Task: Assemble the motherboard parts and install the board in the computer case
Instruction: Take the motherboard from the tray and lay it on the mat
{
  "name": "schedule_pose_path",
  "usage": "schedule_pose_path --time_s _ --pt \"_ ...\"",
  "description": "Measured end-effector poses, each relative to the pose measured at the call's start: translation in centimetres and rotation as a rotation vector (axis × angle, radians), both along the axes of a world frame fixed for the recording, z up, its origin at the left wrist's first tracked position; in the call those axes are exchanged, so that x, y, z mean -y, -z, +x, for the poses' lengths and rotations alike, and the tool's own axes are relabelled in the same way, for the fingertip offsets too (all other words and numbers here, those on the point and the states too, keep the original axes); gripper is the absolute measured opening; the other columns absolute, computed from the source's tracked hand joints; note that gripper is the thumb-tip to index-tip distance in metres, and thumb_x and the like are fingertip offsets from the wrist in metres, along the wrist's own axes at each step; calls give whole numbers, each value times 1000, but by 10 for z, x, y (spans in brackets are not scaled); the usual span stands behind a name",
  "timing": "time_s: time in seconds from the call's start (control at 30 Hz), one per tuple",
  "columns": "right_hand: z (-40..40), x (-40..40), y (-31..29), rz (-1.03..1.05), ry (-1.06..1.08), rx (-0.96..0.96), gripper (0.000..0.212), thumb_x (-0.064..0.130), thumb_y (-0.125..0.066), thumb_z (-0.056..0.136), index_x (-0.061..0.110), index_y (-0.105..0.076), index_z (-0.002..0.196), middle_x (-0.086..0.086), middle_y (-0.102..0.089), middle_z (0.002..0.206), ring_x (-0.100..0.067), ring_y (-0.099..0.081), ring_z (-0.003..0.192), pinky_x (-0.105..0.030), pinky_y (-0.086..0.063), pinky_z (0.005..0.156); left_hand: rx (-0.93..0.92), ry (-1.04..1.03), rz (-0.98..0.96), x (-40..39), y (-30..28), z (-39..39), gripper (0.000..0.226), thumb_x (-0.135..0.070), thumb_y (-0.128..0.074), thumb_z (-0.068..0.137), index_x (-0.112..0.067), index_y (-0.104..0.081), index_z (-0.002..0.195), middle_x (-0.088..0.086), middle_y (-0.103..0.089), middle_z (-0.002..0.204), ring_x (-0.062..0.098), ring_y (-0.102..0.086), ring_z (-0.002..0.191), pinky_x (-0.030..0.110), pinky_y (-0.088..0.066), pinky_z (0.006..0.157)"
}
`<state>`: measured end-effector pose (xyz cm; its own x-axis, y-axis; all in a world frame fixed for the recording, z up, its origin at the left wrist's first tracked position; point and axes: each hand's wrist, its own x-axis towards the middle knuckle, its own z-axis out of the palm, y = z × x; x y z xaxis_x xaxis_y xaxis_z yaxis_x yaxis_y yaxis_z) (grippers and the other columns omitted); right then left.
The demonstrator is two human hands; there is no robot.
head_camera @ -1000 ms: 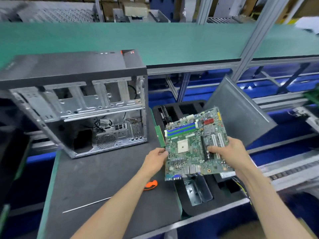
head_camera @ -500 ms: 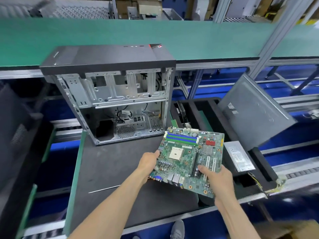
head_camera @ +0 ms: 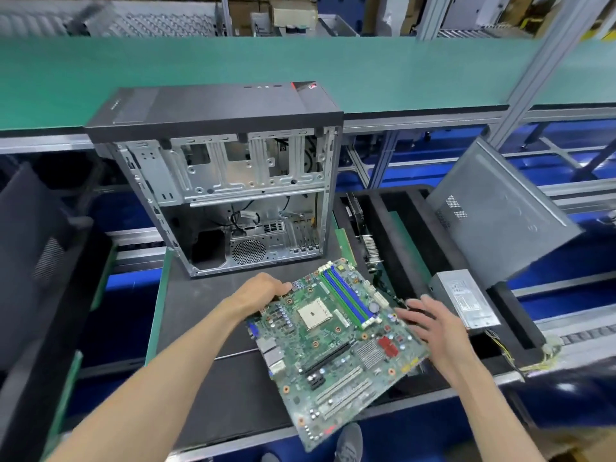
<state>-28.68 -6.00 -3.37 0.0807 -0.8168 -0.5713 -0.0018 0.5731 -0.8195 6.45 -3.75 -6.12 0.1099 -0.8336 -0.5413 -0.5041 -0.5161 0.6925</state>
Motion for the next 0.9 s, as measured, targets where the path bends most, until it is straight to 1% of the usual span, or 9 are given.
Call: schedule_pose_path --time_s 0.1,0.17,0.27,0.4,0.5,0.6,0.67,0.8,0.9 --pt "27 13 -4 100 -461 -171 45 40 -62 87 15 -67 124 -1 -65 130 -26 -56 122 -51 -32 115 -35 32 31 4 -7 10 39 -48 -58 95 -19 -72 117 -3 -63 132 16 -56 123 28 -33 97" --pt "36 17 0 105 -552 -164 78 48 -67 76 11 -51 143 -4 -47 150 -26 -41 139 -50 -21 121 -55 49 22 7 -8 12 42 -49 -59 94 -19 -69 123 -4 -56 142 16 -51 131 29 -31 101" --pt "37 13 -1 -67 -618 -143 100 69 -77 54 18 -56 139 -5 -59 139 -24 -51 131 -53 -26 117 -62 97 -1 9 -10 13 40 -50 -57 96 -22 -70 121 -6 -57 140 13 -52 128 28 -31 98" --pt "39 15 3 -115 -614 -21 60 39 -75 73 15 -65 127 -7 -70 124 -29 -60 121 -56 -30 114 -28 207 -57 11 -14 17 34 -58 -50 96 -33 -71 105 -16 -57 134 1 -52 114 28 -30 97" --pt "39 17 12 -120 -571 -11 62 34 -78 73 15 -63 130 -6 -68 127 -27 -58 124 -53 -29 116 103 241 -139 13 -19 22 38 -68 -45 92 -38 -67 90 -16 -68 112 0 -60 96 31 -42 88" --pt "46 14 20 -60 -459 24 78 41 -80 74 13 -52 141 -8 -58 140 -30 -50 133 -55 -28 117 134 3 -221 8 -20 38 50 -76 -43 87 -33 -67 97 -11 -70 95 4 -63 85 31 -45 78" --pt "54 13 26 -37 -396 57 80 43 -82 73 15 -52 142 -8 -55 143 -30 -47 134 -56 -28 116 -44 -250 -202 -7 -18 47 54 -77 -46 85 -33 -60 112 -10 -63 114 7 -60 102 33 -44 88" --pt "82 12 39 29 -341 173 62 29 -78 77 14 -58 134 -11 -63 134 -36 -52 129 -60 -32 113 -753 -598 -62 -49 7 48 52 -67 -65 80 -29 -69 116 -2 -71 112 14 -72 85 28 -56 66" --pt "108 11 50 87 -350 208 63 17 -75 84 13 -50 142 -9 -65 132 -34 -54 128 -59 -33 113 -806 -667 -44 -72 22 39 64 -64 -85 57 -30 -74 110 -6 -69 95 14 -64 80 31 -52 68"
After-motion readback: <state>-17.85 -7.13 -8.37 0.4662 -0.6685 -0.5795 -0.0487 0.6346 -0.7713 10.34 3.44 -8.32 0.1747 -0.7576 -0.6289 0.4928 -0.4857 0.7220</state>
